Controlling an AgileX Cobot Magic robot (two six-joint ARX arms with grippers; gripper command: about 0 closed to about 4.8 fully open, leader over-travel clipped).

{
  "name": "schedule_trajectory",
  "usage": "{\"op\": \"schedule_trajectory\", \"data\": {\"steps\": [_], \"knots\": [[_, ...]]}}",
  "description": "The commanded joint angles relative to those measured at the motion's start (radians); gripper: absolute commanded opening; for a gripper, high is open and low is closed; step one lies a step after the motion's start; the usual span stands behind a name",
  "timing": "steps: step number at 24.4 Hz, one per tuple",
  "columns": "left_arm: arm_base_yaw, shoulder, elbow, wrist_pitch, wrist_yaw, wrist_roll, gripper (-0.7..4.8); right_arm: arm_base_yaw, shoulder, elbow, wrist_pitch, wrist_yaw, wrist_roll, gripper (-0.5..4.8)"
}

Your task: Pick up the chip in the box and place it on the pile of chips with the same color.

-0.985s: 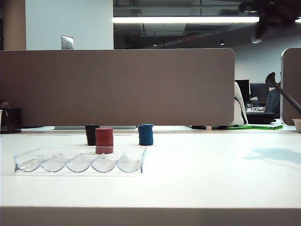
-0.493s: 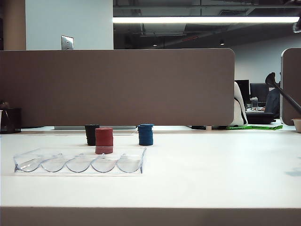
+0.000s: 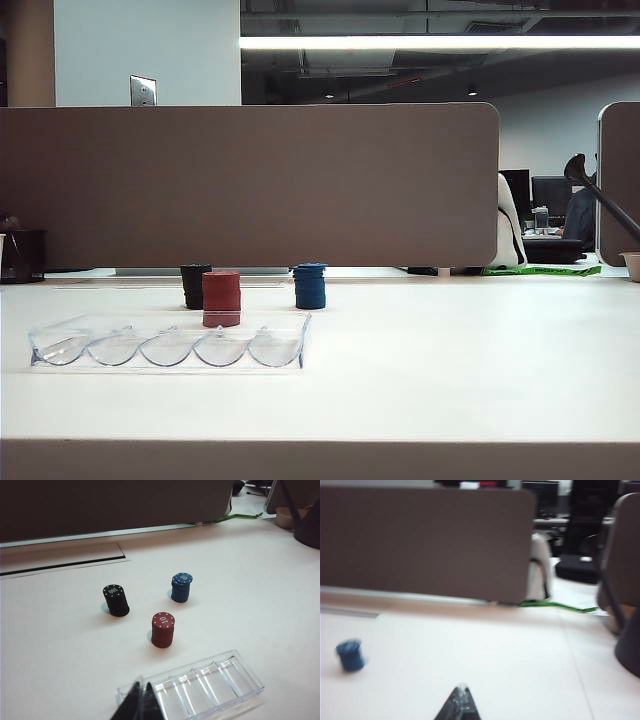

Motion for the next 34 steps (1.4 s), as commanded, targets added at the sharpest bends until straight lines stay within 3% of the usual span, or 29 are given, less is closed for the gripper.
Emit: {"op": "schedule_trajectory", "data": {"steps": [1, 11, 23, 31, 34], "knots": [[0.0, 0.0, 0.005, -0.024, 0.021, -0.002, -0.06, -0.025, -0.072, -0.021, -0.019, -0.067, -0.027, -0.06], [-0.002, 0.0, 0.005, -0.03, 0.021, 0.006, -0.06, -0.103, -0.256, -0.058, -0.091, -0.107, -0.019, -0.06], [-0.001, -0.011, -0.001, 0.043, -0.058, 0.031, -0.06, -0.105, -0.406, -0.174, -0.115, -0.017, 0.011, -0.06], [-0.001, -0.137, -0.093, 0.051, -0.062, 0.034, -0.06, -0.105, -0.441, -0.225, -0.114, -0.016, 0.03, -0.06], [-0.001, -0.22, -0.142, 0.051, -0.11, 0.034, -0.06, -0.105, -0.441, -0.24, -0.109, -0.016, 0.03, -0.06]]}}
